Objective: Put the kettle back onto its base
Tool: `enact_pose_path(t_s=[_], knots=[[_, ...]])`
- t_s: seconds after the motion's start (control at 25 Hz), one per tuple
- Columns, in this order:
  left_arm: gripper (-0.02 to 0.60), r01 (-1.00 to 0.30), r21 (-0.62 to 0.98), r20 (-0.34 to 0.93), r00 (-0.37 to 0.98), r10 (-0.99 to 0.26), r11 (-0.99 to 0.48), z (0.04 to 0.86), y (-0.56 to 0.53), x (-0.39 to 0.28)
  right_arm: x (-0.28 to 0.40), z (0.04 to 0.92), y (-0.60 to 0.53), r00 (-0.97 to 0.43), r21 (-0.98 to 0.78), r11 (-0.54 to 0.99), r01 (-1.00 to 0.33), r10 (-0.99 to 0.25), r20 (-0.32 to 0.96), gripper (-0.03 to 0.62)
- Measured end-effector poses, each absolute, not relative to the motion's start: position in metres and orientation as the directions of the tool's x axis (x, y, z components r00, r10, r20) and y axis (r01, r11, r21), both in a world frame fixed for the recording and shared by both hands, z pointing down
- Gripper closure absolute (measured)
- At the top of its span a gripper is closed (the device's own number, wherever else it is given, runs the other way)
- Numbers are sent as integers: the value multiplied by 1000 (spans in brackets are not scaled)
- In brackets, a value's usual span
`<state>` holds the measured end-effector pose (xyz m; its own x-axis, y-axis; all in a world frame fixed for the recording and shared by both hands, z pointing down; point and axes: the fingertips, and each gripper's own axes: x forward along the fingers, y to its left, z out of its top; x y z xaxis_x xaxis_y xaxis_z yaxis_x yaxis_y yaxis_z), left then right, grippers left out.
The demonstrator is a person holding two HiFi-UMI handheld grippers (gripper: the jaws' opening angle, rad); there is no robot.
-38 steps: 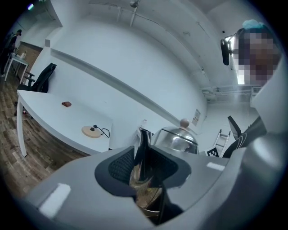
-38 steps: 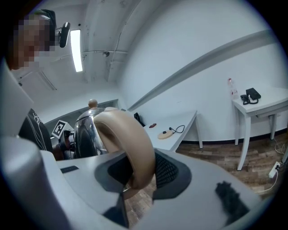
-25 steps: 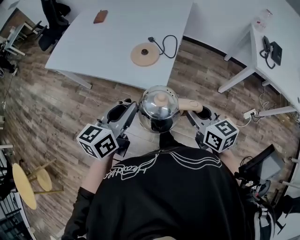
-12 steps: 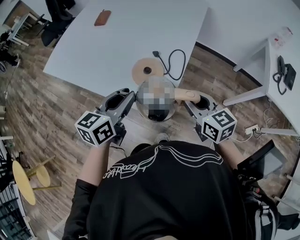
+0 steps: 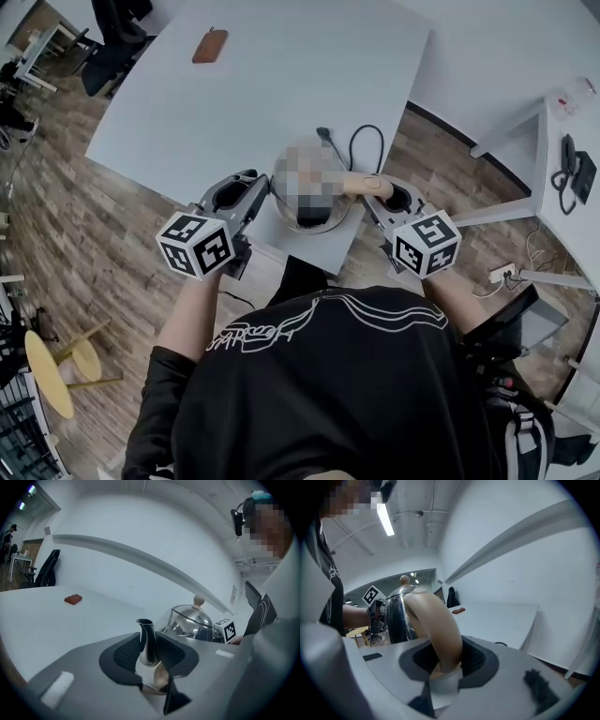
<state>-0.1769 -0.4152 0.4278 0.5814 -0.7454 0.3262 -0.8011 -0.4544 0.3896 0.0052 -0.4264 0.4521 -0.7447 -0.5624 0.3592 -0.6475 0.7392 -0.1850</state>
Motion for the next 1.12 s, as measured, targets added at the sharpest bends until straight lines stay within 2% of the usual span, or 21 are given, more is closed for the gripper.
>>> enact_pose_path(t_s=[0.48, 1.12], knots=[[479, -807, 338, 362, 586, -725, -484, 463, -479, -191, -9, 484, -482, -695, -134, 706, -696, -615, 373, 484], [477, -816, 321, 376, 576, -726, -481, 473, -484, -194, -13, 505, -485, -689, -183, 680, -710, -617, 380, 482]])
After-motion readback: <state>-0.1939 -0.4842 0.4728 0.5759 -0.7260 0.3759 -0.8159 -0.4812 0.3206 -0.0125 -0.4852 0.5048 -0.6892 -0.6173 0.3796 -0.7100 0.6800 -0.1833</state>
